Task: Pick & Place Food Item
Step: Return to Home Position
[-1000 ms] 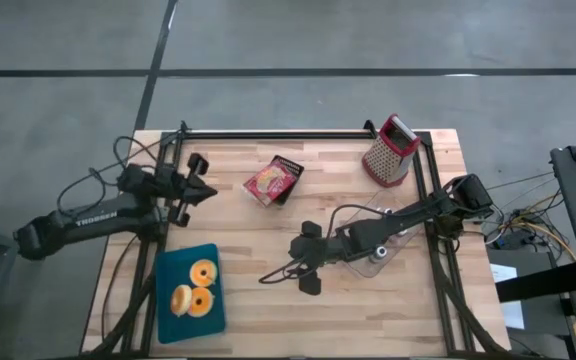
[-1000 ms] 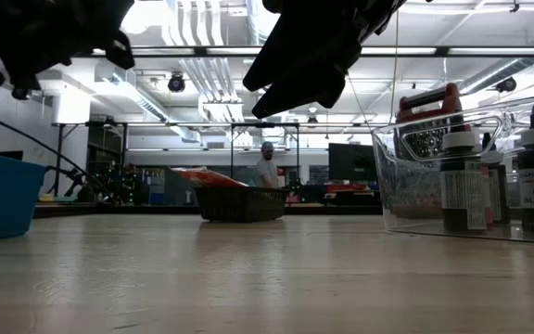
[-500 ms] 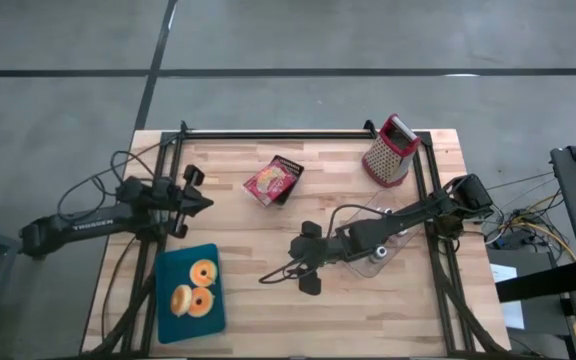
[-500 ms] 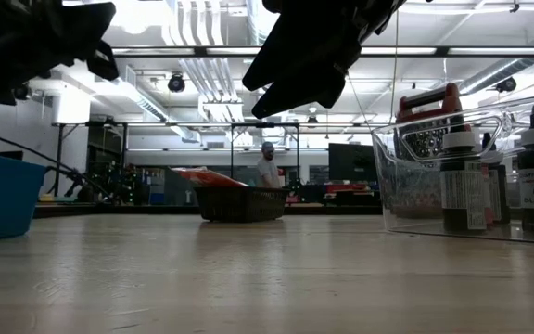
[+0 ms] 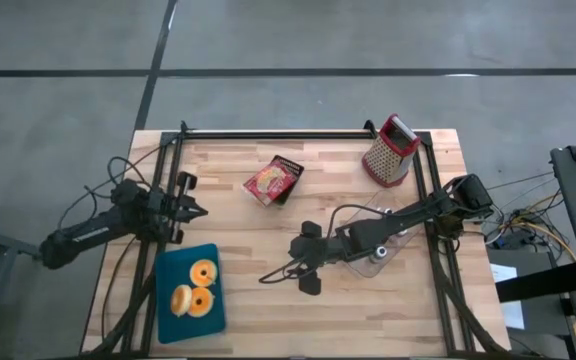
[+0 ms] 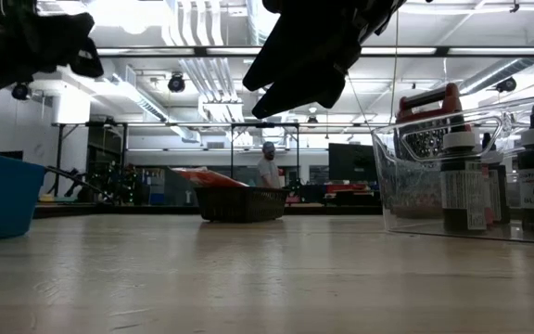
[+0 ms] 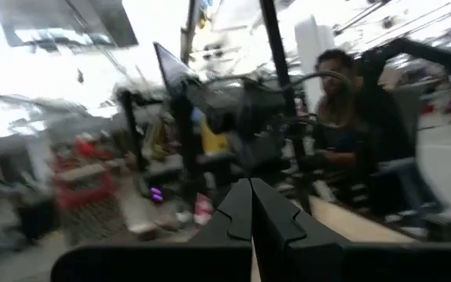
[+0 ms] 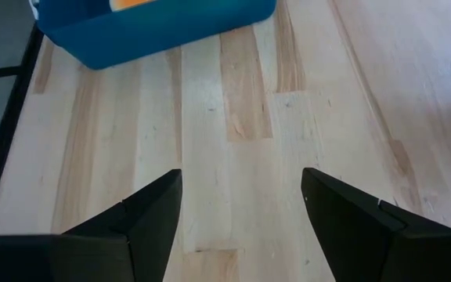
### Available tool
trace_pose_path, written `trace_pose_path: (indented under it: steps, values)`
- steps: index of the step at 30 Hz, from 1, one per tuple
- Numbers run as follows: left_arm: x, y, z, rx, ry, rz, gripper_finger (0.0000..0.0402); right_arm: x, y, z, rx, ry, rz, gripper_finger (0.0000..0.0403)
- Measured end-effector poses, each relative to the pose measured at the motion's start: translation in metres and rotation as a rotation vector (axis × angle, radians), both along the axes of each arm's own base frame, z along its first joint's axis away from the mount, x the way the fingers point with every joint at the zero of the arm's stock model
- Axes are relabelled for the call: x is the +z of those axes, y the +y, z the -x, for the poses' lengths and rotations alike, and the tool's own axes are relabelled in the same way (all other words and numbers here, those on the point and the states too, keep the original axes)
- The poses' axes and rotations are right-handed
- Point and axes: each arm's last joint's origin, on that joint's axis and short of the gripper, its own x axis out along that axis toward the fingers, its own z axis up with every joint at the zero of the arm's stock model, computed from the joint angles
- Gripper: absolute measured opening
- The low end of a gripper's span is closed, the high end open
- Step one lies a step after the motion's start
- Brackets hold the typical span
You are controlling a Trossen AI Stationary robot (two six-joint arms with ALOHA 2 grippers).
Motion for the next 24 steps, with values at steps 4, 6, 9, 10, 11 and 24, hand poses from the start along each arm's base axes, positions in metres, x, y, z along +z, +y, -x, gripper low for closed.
trace_pose_path:
  steps: [4,6,9,10,11,24]
  values:
    - [-0.0006,0.0007,0.0003,0.030,-0.013,-0.029,0.0000,0.0003,0.0001,-0.0001,0.000,-0.003,-0.001,0.0260]
    - [0.0000,0.0006,0.0004,0.027,-0.019,-0.033,0.0002,0.0003,0.0001,-0.0001,0.000,-0.003,-0.001,0.0260]
    - [-0.0043,0.0012,-0.0012,0.022,0.025,-0.016,0.0009,0.0003,0.0001,-0.0001,0.000,-0.003,-0.001,0.0260]
    - [-0.0045,0.0013,-0.0014,0.023,0.026,-0.015,0.0013,0.0003,0.0000,-0.0001,0.000,-0.003,-0.001,0.0260]
    - [-0.0045,0.0013,-0.0014,0.023,0.027,-0.015,0.0016,0.0003,0.0000,-0.0001,0.000,-0.003,-0.001,0.0260]
    - [-0.0052,0.0015,-0.0019,0.022,0.035,-0.012,0.0025,0.0003,0.0001,-0.0001,-0.001,-0.004,0.000,0.0260]
